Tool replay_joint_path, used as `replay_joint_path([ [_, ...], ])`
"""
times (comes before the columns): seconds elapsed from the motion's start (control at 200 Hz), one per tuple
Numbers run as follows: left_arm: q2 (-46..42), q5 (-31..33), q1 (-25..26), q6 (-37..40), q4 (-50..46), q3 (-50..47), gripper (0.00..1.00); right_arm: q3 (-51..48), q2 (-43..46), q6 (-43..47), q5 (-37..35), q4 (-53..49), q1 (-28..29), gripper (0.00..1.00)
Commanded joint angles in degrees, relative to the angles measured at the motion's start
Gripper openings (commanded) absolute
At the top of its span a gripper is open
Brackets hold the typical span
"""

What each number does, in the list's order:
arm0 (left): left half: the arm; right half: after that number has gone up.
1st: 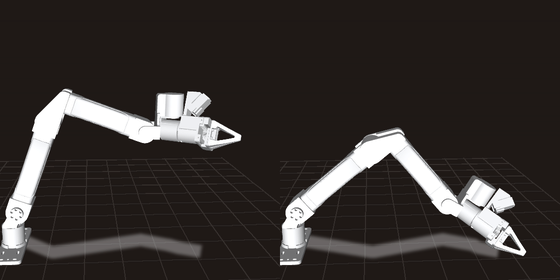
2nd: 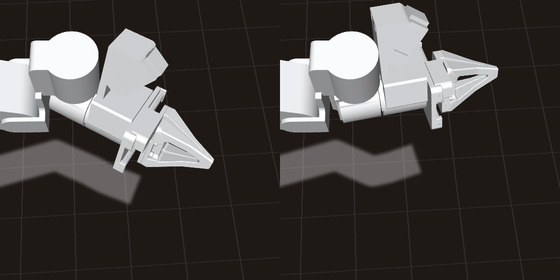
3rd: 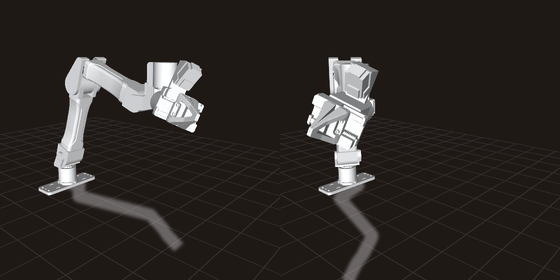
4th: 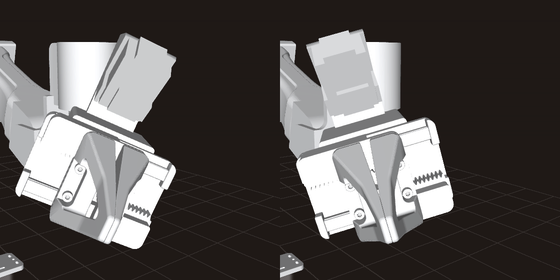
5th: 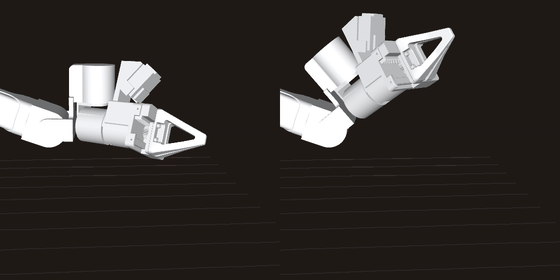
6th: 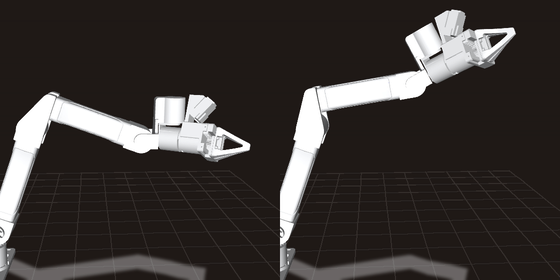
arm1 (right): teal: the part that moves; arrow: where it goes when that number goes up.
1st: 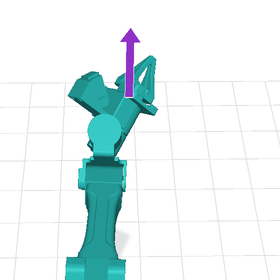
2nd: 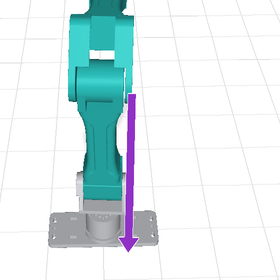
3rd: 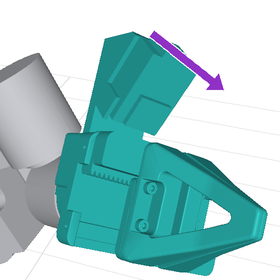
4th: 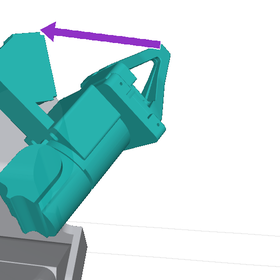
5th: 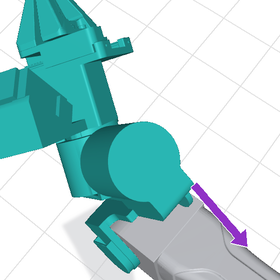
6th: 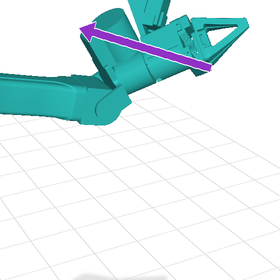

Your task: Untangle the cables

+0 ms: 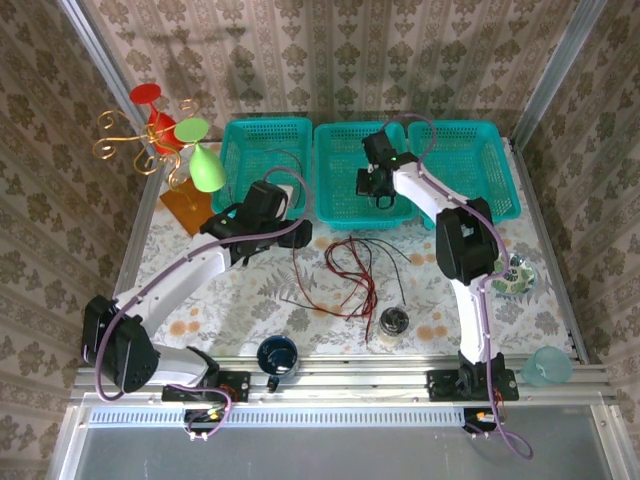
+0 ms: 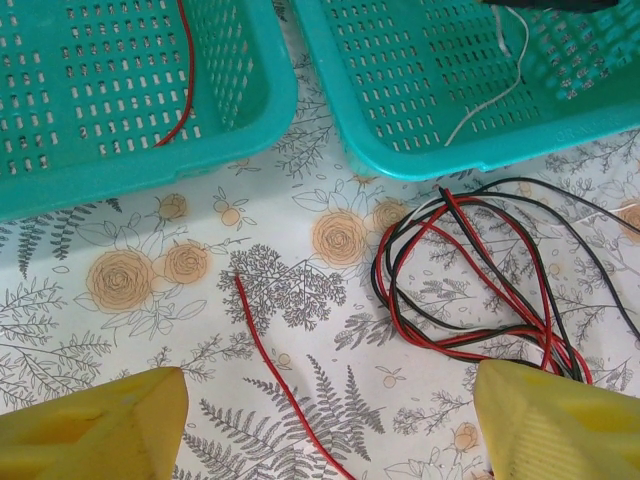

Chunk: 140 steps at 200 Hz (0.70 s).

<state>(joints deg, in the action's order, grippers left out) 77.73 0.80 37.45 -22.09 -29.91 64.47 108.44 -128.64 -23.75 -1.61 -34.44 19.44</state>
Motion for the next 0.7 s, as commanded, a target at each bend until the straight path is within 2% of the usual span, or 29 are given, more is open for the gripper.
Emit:
replay_joint_path([
  [0.0,-1.67,-0.32,0.6,-1.26,0.52,-0.81,0.76,4.19,-3.59,0.46,1.34,-5.6,0.84,0.0],
  [0.1,-2.13,-0.1,0.95,-1.41,-0.04,-1.14,0.76,5.55,-5.05,0.55,1.38,-7.6,1.3,0.0],
  [0.19,-3.02,0.16,1.29,-1.61,-0.61,-1.3,0.76,5.82,-2.78,0.55,0.21,-7.95,1.34,0.02],
  [0.245,-3.45,0.34,1.25,-1.64,-0.66,-1.49,0.77,6.12,-0.57,1.22,-1.15,-8.06,1.3,0.19],
  [0.34,-3.77,1.54,1.3,-2.52,-1.15,-1.34,0.77,7.76,2.88,3.08,-2.5,-10.06,1.33,0.6],
  [0.41,-3.82,1.75,1.23,-2.79,-1.11,-1.36,0.77,7.96,5.97,3.96,-3.21,-11.37,1.32,0.72],
  [0.54,-3.91,1.7,1.44,-2.89,-0.75,-1.79,0.77,5.73,12.72,5.02,-3.53,-12.68,1.34,0.81],
  [0.695,-4.43,1.67,1.54,-3.51,0.24,-3.32,0.77,-0.69,21.76,5.06,-3.67,-13.81,1.41,0.82],
])
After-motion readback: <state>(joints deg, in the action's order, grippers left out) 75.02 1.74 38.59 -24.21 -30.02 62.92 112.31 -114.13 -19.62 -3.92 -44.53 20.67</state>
